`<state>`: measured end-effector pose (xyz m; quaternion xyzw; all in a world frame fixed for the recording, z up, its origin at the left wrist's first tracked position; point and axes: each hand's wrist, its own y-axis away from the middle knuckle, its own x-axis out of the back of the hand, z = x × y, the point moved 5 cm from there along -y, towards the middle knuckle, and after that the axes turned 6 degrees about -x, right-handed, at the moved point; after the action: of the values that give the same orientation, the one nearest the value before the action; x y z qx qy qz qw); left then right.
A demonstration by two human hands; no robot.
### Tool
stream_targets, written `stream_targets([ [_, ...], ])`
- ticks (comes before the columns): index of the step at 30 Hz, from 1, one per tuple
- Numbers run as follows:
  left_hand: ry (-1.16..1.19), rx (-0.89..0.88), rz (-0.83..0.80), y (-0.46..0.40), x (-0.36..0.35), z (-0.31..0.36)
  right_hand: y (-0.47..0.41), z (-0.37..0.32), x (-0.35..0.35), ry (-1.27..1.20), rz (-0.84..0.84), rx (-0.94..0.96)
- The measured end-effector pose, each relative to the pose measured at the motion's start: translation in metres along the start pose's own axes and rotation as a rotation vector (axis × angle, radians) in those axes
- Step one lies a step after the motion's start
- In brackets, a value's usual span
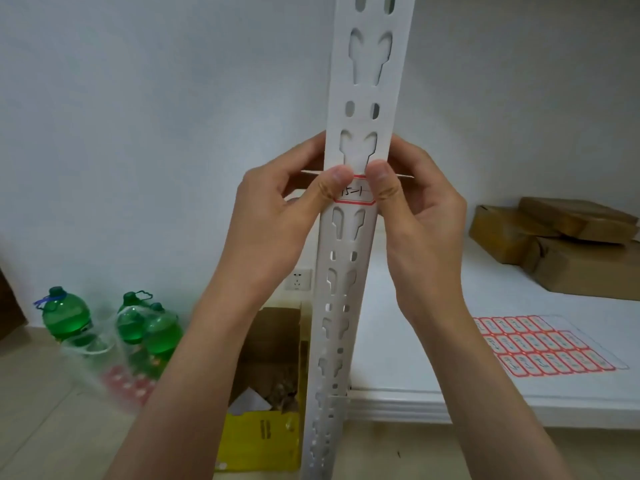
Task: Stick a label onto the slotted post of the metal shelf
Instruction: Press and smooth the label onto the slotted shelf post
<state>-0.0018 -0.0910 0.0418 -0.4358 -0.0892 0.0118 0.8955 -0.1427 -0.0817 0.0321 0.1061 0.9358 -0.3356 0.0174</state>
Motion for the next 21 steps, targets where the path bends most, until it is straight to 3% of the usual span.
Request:
stream_targets([
  [5, -0.099, -0.037, 0.032, 0.004, 0.001, 0.006, 0.006, -0.007, 0.005, 0.054, 0.036, 0.035],
  [12, -0.051, -0.002, 0.085, 0.014, 0.002, 0.009, 0.01, -0.006, 0.008, 0.026, -0.009, -0.034],
  [21, -0.038, 0.025, 0.116, 0.013, -0.005, 0.019, 0.011, -0.01, 0.001, 0.012, 0.034, 0.029],
])
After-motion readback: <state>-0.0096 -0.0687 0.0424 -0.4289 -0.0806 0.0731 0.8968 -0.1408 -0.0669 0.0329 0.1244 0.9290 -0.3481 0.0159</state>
